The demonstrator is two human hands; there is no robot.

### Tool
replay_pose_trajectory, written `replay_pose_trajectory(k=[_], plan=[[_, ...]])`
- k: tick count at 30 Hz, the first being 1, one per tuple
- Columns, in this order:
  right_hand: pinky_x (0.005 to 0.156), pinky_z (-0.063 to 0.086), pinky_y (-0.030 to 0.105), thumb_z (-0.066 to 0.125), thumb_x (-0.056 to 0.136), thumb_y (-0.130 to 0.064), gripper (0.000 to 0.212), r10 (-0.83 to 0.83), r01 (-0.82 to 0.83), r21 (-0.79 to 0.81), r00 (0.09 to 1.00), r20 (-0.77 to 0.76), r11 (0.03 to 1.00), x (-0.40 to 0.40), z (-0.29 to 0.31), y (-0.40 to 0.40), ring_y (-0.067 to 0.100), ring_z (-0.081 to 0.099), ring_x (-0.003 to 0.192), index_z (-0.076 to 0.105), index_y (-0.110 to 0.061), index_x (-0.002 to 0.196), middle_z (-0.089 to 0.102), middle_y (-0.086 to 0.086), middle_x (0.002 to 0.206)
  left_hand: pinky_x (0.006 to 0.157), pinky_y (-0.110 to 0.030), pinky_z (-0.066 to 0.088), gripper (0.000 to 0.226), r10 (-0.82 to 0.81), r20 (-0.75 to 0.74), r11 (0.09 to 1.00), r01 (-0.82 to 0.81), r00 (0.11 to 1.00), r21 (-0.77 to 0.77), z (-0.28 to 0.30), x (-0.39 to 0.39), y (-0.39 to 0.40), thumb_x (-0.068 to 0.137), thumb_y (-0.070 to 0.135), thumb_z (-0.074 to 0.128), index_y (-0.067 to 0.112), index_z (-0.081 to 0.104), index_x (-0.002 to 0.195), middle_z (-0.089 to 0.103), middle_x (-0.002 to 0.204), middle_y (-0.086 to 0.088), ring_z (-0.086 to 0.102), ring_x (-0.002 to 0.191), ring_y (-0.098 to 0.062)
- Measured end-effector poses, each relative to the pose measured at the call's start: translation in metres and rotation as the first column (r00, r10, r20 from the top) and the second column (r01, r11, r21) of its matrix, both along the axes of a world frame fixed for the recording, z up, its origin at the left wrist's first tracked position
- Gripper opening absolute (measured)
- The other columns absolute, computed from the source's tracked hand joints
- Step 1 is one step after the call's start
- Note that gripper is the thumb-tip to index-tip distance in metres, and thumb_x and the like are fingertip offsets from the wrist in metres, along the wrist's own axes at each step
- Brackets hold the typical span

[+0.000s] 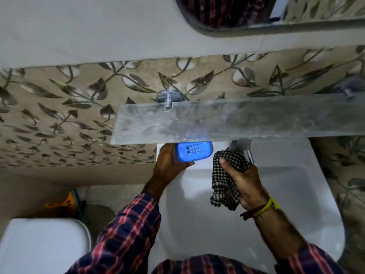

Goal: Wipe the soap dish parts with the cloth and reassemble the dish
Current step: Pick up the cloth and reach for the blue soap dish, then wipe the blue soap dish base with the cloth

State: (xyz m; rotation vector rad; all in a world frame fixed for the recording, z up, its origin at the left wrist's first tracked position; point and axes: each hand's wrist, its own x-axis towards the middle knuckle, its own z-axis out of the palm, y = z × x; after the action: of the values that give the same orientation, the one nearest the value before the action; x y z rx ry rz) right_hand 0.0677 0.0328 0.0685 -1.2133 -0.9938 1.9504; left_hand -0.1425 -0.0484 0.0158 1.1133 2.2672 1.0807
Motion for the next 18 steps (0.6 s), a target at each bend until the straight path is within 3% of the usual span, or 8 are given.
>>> replay_pose_trajectory(k=[2,5,7,12,14,18], plan=[[0.084,0.054,0.054,0.08,0.073,-0.017,0.037,-0.002,0.002,0.001,1.0,-0.028,1.0,0.001,-0.001,0.0,0.031,0.067,0.083,0.073,0.002,0.103,0.073,0.021,0.096,0.083,-0.005,0.043,0.062,0.032,0.027,0.999,-0.032,0.999,-0.013,0.0,0.003,-0.002,0.058,0.033,0.097,0.028,0.059,0.107,0.063,0.106,0.01,0.053,0.099,0.012],[0.08,0.057,0.046,0.078,0.073,-0.016,0.035,-0.023,0.023,0.001,0.998,-0.061,1.0,0.003,0.002,0.0,0.029,0.068,0.081,0.073,0.002,0.102,0.074,0.017,0.094,0.09,-0.031,0.052,0.076,0.071,0.022,0.996,-0.069,0.997,-0.053,-0.001,0.006,-0.004,0.058,0.052,0.092,0.022,0.058,0.119,0.063,0.12,0.001,0.058,0.109,-0.014],[0.075,0.059,0.041,0.078,0.073,-0.015,0.032,-0.028,0.028,-0.007,0.997,-0.069,1.0,0.005,0.003,0.0,0.029,0.068,0.081,0.074,0.001,0.101,0.075,0.016,0.093,0.091,-0.034,0.053,0.08,0.061,0.025,0.997,-0.06,0.998,-0.037,0.003,0.008,-0.001,0.058,0.054,0.092,0.02,0.058,0.122,0.064,0.122,0.0,0.06,0.111,-0.017],[0.084,0.055,0.052,0.077,0.076,-0.013,0.032,-0.043,0.045,0.013,0.995,-0.093,0.999,0.011,0.012,-0.004,0.031,0.068,0.083,0.073,0.002,0.103,0.073,0.021,0.096,0.095,-0.027,0.053,0.077,0.008,0.104,0.995,-0.018,0.995,0.099,0.02,0.017,0.004,0.06,0.037,0.095,0.017,0.059,0.126,0.063,0.123,0.002,0.063,0.114,-0.012],[0.081,0.058,0.047,0.077,0.077,-0.013,0.029,-0.053,0.061,0.084,0.995,-0.086,0.995,0.017,0.021,-0.006,0.029,0.069,0.081,0.073,0.001,0.102,0.075,0.019,0.096,0.098,-0.023,0.05,0.074,-0.047,0.146,0.985,0.022,0.988,0.171,0.031,0.025,-0.001,0.062,0.031,0.095,0.02,0.059,0.126,0.062,0.123,0.007,0.061,0.117,-0.006],[0.064,0.059,0.031,0.077,0.081,-0.002,0.015,-0.079,0.076,0.281,0.997,0.0,0.957,0.033,0.037,-0.012,0.017,0.072,0.07,0.075,-0.007,0.095,0.078,0.006,0.083,0.106,-0.038,0.047,0.076,-0.177,0.367,0.951,0.063,0.913,0.302,0.042,0.043,-0.025,0.068,0.007,0.091,0.016,0.053,0.132,0.062,0.132,-0.001,0.058,0.126,-0.018]])
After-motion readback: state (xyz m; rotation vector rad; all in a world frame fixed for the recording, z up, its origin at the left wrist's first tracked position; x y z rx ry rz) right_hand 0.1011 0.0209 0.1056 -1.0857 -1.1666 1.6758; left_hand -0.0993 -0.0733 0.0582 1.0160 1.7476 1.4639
